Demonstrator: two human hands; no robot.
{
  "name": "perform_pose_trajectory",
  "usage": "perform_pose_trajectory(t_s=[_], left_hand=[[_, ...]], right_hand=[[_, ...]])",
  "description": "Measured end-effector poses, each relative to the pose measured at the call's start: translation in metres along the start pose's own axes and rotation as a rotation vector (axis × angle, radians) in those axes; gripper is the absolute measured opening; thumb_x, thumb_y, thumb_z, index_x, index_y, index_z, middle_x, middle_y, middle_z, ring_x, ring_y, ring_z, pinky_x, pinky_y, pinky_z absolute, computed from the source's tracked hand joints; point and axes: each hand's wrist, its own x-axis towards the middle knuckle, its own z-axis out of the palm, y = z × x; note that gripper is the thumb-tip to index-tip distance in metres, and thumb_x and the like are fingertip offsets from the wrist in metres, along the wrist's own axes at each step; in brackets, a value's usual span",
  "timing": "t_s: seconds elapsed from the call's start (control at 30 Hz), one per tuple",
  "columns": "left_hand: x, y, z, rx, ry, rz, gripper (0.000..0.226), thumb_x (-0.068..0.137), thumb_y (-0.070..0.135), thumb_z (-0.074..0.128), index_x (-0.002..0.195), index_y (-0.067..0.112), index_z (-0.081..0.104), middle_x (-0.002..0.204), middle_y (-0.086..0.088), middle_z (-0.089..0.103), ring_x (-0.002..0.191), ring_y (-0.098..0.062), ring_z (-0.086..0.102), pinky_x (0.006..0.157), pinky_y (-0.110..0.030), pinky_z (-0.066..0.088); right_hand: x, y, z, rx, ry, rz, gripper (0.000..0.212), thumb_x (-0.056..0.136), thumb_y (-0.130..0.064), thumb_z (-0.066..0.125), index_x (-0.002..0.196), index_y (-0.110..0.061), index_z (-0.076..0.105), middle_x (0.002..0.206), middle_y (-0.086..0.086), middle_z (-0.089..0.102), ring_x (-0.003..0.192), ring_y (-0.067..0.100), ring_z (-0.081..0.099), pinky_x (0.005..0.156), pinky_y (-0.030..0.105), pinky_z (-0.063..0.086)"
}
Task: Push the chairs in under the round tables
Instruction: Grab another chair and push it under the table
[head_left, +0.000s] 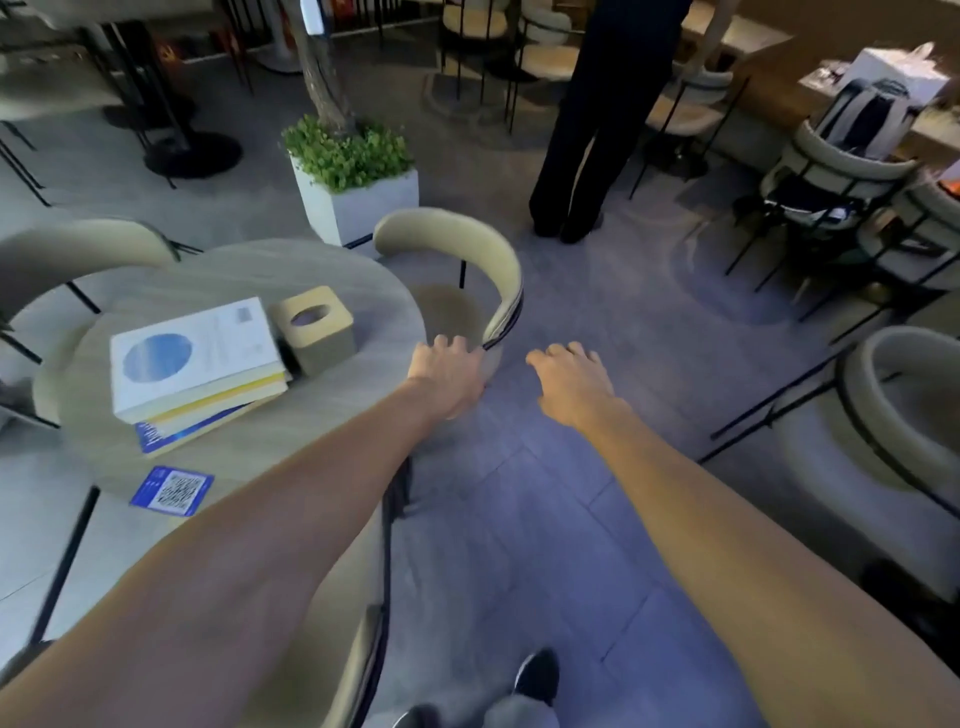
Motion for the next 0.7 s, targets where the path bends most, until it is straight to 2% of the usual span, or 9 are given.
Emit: perform_pose_trajectory(t_s=[0.23,0.4,0.7], left_hand=[[0.127,0.031,-0.033,-0.058,0.023,-0.14,0.038,0.1,0.04,0.039,0.128,0.017,0.05,0.126,-0.01,0.054,0.115,-0.033,0.055,0.084,-0.041,0.043],[0.199,0.044,-0.05,-0.082,-0.01,-0.275,0.036,0.099,0.037,0.037,0.126,0.017,0.05,0.123,-0.011,0.054,0.111,-0.033,0.055,0.073,-0.04,0.035],[0.323,0.02,-0.031,-0.122,-0.021,-0.445,0.033,0.101,0.035,0.036,0.125,0.017,0.051,0.12,-0.009,0.058,0.107,-0.031,0.06,0.072,-0.039,0.038]], right_hand=[[0.123,0.11,0.0,-0.064,-0.017,-0.159,0.049,0.089,-0.014,0.062,0.136,-0.016,0.05,0.128,0.009,0.056,0.121,0.032,0.048,0.098,0.042,0.04],[0.21,0.17,-0.019,-0.149,-0.009,-0.294,0.051,0.089,-0.009,0.061,0.137,-0.017,0.05,0.127,0.009,0.056,0.12,0.032,0.048,0.098,0.042,0.04],[0.379,0.203,-0.032,-0.251,0.022,-0.528,0.045,0.088,-0.003,0.057,0.13,-0.015,0.052,0.124,0.009,0.056,0.118,0.031,0.048,0.096,0.041,0.04]])
